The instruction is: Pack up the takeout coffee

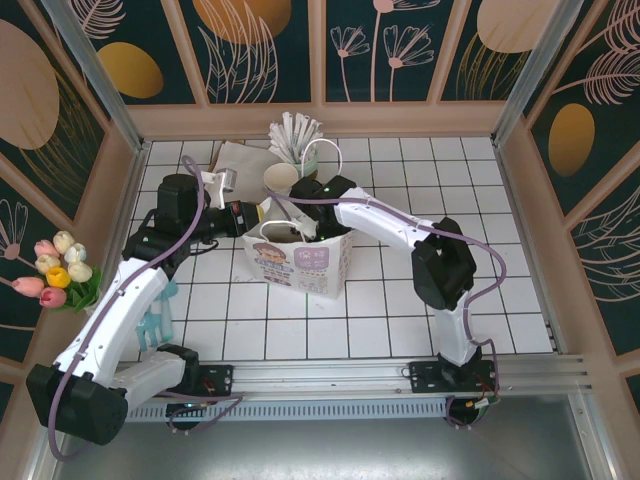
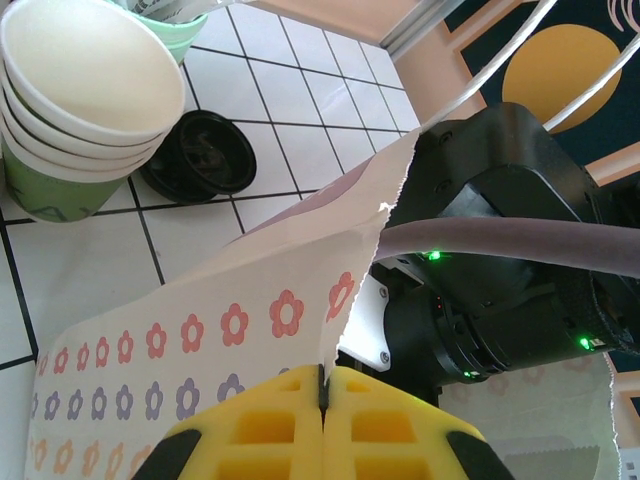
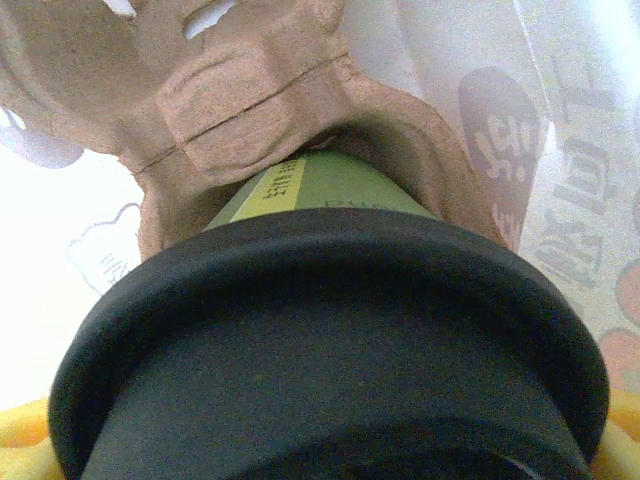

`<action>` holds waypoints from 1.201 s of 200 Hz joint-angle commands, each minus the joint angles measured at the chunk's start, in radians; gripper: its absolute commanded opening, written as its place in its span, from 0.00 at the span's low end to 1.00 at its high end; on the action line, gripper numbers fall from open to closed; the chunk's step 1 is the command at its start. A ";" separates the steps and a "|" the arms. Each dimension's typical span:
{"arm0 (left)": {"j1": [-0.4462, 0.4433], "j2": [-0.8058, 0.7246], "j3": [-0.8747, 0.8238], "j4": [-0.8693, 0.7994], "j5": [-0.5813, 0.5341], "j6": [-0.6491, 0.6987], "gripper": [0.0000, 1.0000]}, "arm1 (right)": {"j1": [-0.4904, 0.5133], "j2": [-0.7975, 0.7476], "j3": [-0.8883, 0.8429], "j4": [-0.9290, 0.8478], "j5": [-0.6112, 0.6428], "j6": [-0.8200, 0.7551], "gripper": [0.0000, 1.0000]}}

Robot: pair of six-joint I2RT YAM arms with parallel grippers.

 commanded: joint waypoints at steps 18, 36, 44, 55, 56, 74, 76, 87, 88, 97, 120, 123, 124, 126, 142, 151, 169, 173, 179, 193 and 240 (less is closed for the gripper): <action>-0.003 -0.002 0.021 0.008 0.015 0.001 0.00 | -0.051 0.076 -0.093 0.007 0.016 -0.009 0.26; -0.002 -0.007 0.021 0.008 0.015 0.001 0.00 | -0.051 0.081 -0.096 0.006 0.021 -0.009 0.25; -0.003 -0.006 0.020 0.008 0.016 0.003 0.00 | -0.051 0.082 -0.100 0.010 0.021 -0.007 0.26; -0.004 -0.006 0.019 0.008 0.016 0.003 0.00 | -0.051 0.084 -0.103 0.012 0.019 -0.005 0.25; -0.003 -0.006 0.019 0.008 0.016 0.003 0.00 | -0.050 0.084 -0.104 0.012 0.019 -0.005 0.25; -0.003 -0.006 0.019 0.009 0.016 0.001 0.00 | -0.048 0.088 -0.113 0.017 0.007 -0.005 0.25; -0.003 -0.006 0.020 0.008 0.016 0.001 0.00 | -0.047 0.089 -0.114 0.017 0.005 -0.007 0.25; -0.004 -0.006 0.021 0.008 0.016 0.001 0.00 | -0.043 0.094 -0.118 0.014 0.002 -0.008 0.25; -0.004 -0.006 0.021 0.008 0.017 0.001 0.00 | -0.043 0.094 -0.118 0.013 0.002 -0.008 0.25; -0.003 -0.006 0.019 0.010 0.015 0.001 0.00 | -0.041 0.100 -0.120 0.008 0.002 -0.010 0.25; -0.002 -0.006 0.017 0.015 0.014 0.000 0.00 | -0.032 0.102 -0.128 0.005 0.005 -0.011 0.25; -0.003 -0.006 0.016 0.016 0.014 0.000 0.00 | -0.031 0.102 -0.128 0.005 0.004 -0.012 0.25; -0.003 -0.006 0.016 0.016 0.014 0.001 0.00 | -0.030 0.102 -0.128 0.005 0.003 -0.013 0.25; -0.002 -0.006 0.016 0.016 0.015 0.000 0.00 | -0.029 0.102 -0.130 0.005 0.003 -0.013 0.25; -0.003 -0.008 0.013 0.017 0.015 0.003 0.00 | -0.020 0.102 -0.131 0.006 -0.007 -0.011 0.25; -0.003 -0.007 0.014 0.017 0.015 0.003 0.00 | -0.016 0.102 -0.134 0.011 -0.011 -0.009 0.25; -0.002 -0.006 0.012 0.019 0.016 0.003 0.00 | -0.013 0.106 -0.148 0.024 -0.014 -0.003 0.25; -0.004 -0.006 0.012 0.021 0.016 0.002 0.00 | -0.013 0.107 -0.151 0.027 -0.014 -0.001 0.25; -0.003 -0.006 0.012 0.022 0.016 0.000 0.00 | -0.012 0.107 -0.155 0.031 -0.013 0.001 0.25; -0.002 -0.006 0.012 0.023 0.017 0.000 0.00 | -0.010 0.108 -0.168 0.044 -0.013 0.003 0.25; -0.003 -0.009 0.009 0.024 0.017 -0.001 0.00 | -0.013 0.125 -0.186 0.057 -0.008 0.009 0.24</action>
